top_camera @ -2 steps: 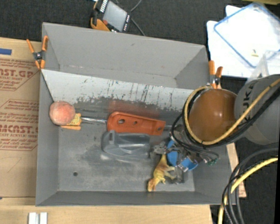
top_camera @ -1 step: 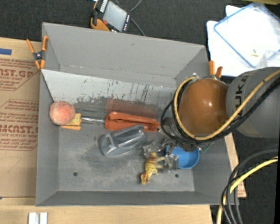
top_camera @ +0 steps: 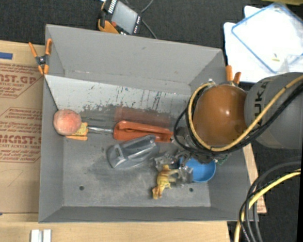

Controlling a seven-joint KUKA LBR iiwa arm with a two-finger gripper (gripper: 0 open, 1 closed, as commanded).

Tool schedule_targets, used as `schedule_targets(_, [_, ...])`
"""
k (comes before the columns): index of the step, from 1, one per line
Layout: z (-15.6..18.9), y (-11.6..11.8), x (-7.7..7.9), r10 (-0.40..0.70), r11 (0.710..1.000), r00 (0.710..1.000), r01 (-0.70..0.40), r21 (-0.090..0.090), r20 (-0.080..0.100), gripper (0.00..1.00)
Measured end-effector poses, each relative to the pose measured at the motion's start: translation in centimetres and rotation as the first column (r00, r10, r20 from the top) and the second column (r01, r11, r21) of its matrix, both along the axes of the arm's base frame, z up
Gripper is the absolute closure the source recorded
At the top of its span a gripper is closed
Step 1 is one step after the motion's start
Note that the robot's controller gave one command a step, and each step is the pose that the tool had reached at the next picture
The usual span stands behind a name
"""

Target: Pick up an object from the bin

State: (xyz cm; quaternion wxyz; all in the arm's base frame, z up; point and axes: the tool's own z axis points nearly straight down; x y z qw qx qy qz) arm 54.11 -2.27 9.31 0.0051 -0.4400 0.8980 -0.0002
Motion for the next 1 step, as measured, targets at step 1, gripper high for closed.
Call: schedule_targets(1, [-2.37, -0.51, -0.25, -0.014, 1.000, 1.000, 0.014, 0.001, -0.004, 0.00])
